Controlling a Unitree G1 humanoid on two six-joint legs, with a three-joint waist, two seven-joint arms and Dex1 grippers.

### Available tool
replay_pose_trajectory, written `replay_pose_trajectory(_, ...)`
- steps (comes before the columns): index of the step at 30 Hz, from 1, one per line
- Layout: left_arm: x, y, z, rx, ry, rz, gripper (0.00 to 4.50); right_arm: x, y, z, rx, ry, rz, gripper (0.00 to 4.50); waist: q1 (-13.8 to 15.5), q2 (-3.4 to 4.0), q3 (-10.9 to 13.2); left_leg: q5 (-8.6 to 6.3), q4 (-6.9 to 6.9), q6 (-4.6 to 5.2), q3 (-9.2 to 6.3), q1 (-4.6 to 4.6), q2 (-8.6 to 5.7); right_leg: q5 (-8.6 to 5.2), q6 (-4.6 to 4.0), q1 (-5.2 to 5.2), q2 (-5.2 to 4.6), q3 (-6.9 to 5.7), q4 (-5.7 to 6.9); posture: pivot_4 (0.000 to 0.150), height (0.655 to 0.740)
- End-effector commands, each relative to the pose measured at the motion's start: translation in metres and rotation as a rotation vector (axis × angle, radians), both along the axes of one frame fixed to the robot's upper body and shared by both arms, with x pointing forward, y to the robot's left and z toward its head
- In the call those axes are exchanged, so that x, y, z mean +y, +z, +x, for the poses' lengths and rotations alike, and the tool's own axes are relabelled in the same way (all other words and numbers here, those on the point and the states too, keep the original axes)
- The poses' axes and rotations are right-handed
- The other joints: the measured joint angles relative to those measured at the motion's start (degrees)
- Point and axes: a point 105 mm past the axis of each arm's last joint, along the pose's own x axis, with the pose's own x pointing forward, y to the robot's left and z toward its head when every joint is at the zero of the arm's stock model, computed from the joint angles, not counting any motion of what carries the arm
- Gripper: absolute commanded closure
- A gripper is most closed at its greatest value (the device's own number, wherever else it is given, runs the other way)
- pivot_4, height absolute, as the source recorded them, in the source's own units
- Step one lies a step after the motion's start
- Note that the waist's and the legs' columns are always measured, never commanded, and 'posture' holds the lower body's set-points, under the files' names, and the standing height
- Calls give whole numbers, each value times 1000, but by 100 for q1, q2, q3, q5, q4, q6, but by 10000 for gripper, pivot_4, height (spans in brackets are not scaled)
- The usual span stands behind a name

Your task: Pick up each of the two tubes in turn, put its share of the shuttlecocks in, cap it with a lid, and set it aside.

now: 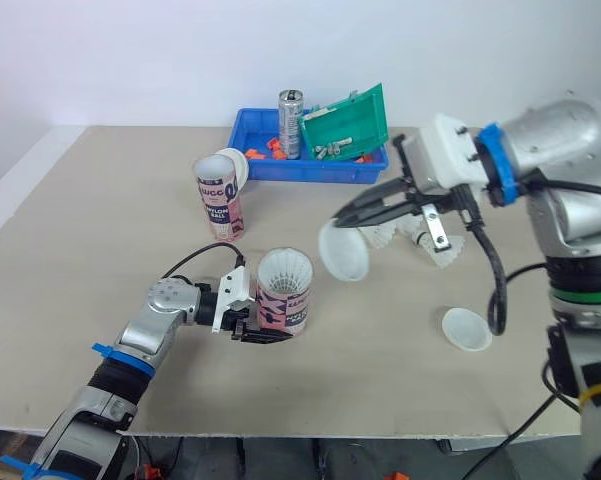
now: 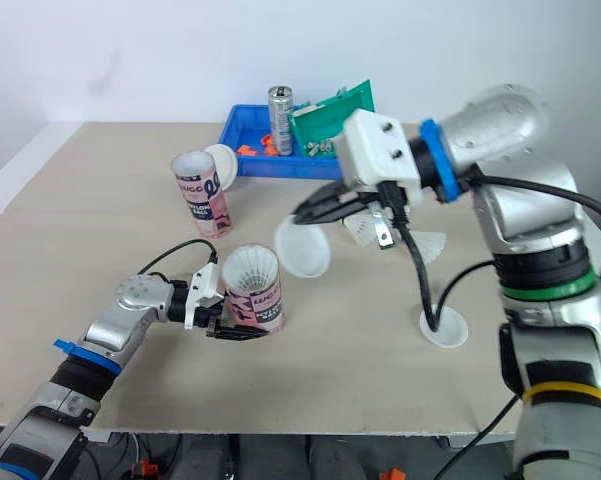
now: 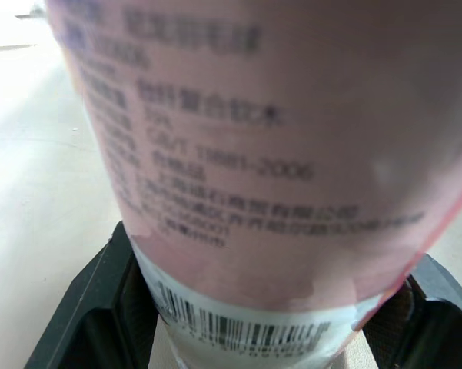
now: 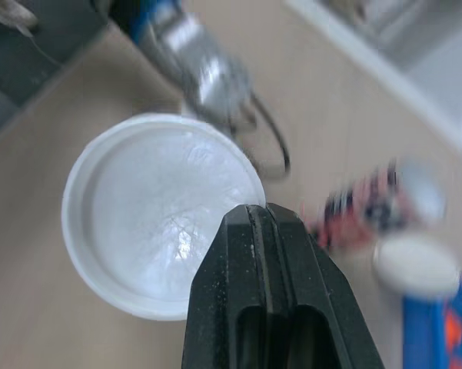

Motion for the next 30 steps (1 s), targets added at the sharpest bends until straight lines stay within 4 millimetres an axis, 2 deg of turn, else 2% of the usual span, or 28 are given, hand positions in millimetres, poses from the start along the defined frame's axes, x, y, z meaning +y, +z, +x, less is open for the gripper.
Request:
replay_pose_trajectory(1,12,-44,-14,160,-6,178,14274,20,0,-1,-68,72,-48,44761,3,1,-1,-2,-2,0,0,-1,0,-3,-1,0,0,-1,0,1500,7038)
replay_pose_trajectory(5,11,-43,-14,161,-7,179,14274,37,-9,5,-113,113,-101,44761,15,-2,-3,-4,-4,-1,-1,-4,0,-11,-1,0,1,-3,0,1500,7038)
replay_pose_trajectory(10,14,-45,-16,160,2,185,14274,44,-13,7,-159,166,-161,44761,21,-2,-3,-6,-7,-1,-1,-6,0,-17,-1,0,2,-3,0,1500,7038)
replay_pose_trajectory(26,12,-45,-15,153,11,179,14274,41,-15,3,-202,220,-250,44761,20,-2,-3,-7,-22,-1,-3,1,0,-25,-6,0,3,-3,0,1500,7038)
replay_pose_trajectory(30,12,-45,-13,151,14,178,14274,39,-23,5,-219,226,-291,44761,21,-2,-3,-7,-22,-1,-3,0,0,-25,-7,1,1,-3,-1,1500,7038)
